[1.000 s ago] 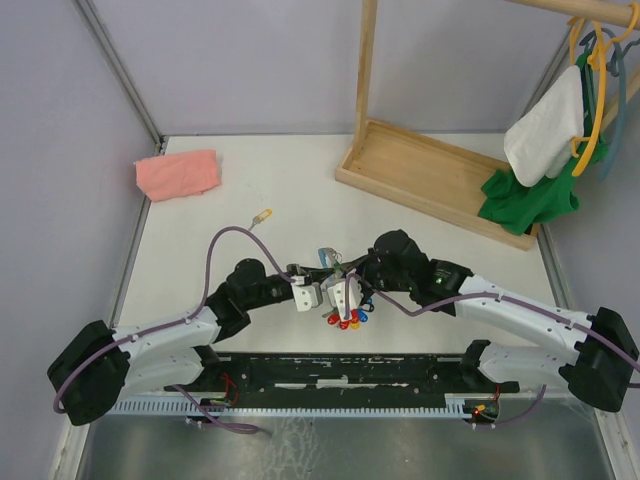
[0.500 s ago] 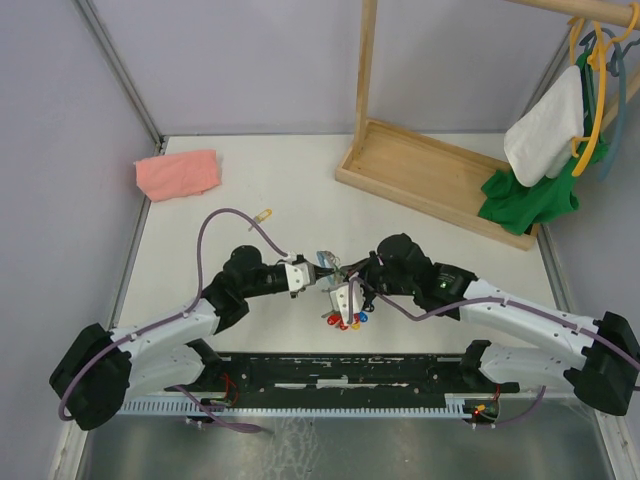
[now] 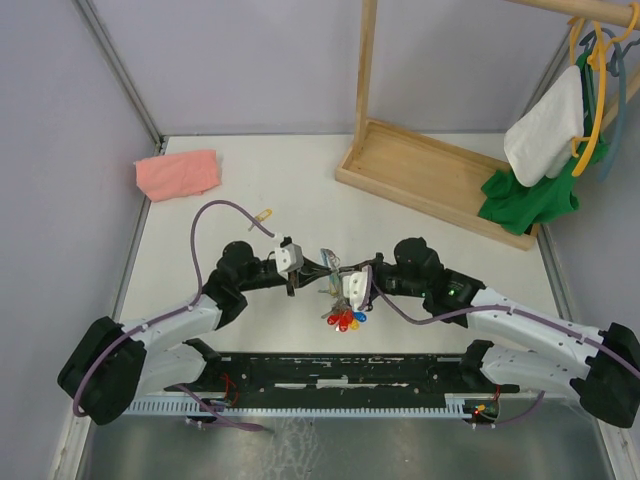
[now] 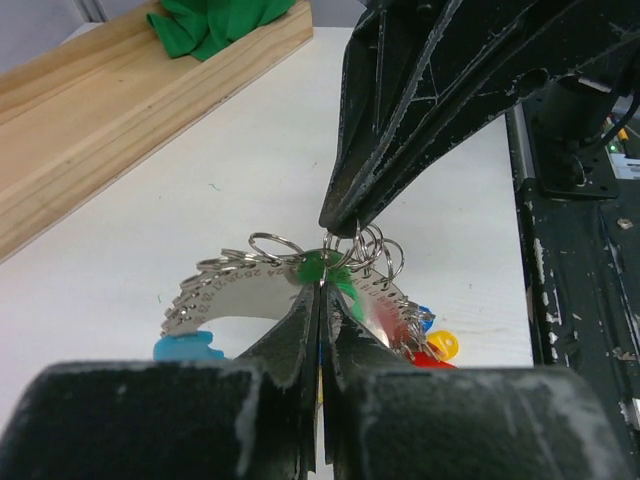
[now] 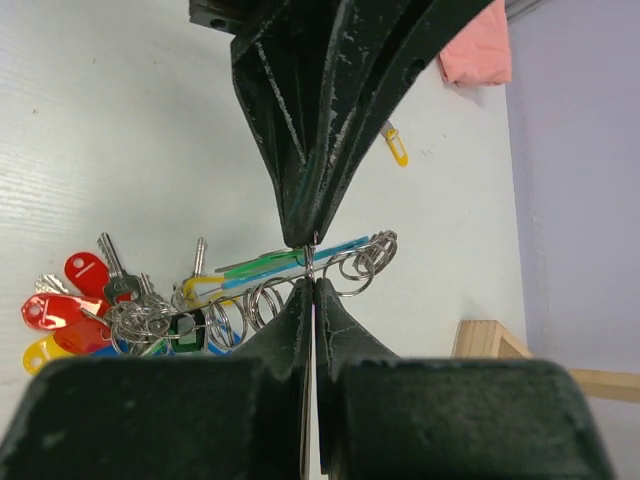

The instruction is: Put the keys on the keyring

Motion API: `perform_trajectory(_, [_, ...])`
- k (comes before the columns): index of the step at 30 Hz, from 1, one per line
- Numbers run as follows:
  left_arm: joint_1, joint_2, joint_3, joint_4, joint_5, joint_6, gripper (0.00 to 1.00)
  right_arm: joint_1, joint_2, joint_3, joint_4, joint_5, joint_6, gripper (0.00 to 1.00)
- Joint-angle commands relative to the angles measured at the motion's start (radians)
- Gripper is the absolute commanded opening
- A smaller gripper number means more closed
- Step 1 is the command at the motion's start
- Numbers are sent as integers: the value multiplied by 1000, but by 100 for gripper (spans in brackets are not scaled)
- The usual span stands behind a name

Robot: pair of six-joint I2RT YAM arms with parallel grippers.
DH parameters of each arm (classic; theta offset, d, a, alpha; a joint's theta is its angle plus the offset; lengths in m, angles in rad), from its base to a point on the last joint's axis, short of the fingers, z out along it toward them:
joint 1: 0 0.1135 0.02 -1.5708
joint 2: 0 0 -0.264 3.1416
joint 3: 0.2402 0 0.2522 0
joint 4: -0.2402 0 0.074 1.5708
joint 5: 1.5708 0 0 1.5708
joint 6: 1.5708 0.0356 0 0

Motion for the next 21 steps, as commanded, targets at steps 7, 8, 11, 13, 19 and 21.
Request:
perform_trajectory(7, [19, 52, -70, 227, -94, -195, 14, -65, -25, -104, 515, -128, 358, 1])
perform_trajectory(8, [20, 58, -70, 232, -107, -204, 19, -68, -22, -112, 538, -129, 373, 1])
perform_trajectory(11, [19, 69, -71, 238, -152, -228, 30, -77, -15, -124, 563, -132, 391, 1])
perform_trajectory(13, [20, 61, -83, 241, -195, -236, 40, -86, -10, -137, 588, -132, 408, 1])
perform_trajectory(19, [19, -65, -165, 276, -253, -189, 49, -107, -1, -156, 608, -129, 437, 1])
perform_trajectory(21, [18, -124, -207, 322, -218, -160, 52, -107, -1, -158, 608, -127, 436, 1])
